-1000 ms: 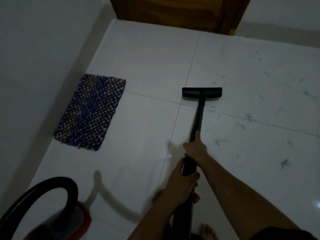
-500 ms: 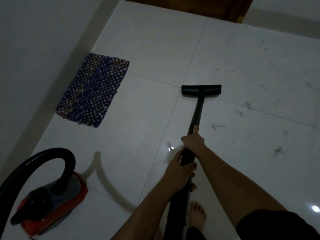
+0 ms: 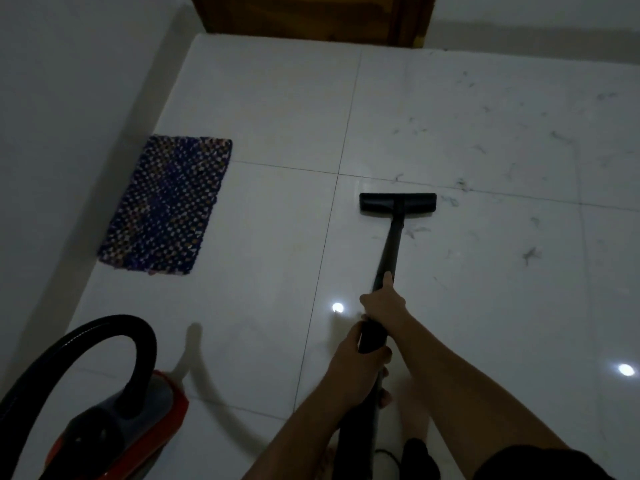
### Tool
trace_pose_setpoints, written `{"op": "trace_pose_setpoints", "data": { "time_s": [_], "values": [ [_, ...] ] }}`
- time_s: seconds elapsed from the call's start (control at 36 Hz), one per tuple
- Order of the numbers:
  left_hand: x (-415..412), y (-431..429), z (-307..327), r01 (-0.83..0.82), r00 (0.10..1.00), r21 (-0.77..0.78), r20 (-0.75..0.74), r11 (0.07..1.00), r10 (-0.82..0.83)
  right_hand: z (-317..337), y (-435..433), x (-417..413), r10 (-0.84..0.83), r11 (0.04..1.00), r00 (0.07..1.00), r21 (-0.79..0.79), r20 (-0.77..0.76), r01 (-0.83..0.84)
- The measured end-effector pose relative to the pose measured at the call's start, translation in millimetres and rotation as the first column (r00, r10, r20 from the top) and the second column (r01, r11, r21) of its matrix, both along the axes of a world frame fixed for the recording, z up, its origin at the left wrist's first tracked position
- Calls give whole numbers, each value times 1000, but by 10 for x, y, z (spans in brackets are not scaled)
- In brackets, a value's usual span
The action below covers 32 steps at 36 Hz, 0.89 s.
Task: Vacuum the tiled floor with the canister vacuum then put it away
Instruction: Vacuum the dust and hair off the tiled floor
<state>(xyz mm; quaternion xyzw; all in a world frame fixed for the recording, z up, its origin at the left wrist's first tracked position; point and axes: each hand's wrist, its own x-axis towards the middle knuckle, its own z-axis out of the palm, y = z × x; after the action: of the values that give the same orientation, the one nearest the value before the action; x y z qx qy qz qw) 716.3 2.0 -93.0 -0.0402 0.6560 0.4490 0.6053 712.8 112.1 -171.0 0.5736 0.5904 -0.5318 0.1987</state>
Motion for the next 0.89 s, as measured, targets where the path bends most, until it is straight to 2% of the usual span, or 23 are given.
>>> {"op": "trace_pose_setpoints", "data": {
  "time_s": [0.33,0.64,0.89],
  "values": [
    [378,-618,233,74,997,-43,-6,996,-75,201,-676,462,-92,995,996,-36,-7,91],
    [792,-888,337,154,988,-51,-7,987,-155,271,-958,964,-89,995,995,-45,39,90],
    [1053,-916,266,267,963,-23,-34,964,-267,227,-969,1387,-216,976,975,-27,42,217]
  ]
}}
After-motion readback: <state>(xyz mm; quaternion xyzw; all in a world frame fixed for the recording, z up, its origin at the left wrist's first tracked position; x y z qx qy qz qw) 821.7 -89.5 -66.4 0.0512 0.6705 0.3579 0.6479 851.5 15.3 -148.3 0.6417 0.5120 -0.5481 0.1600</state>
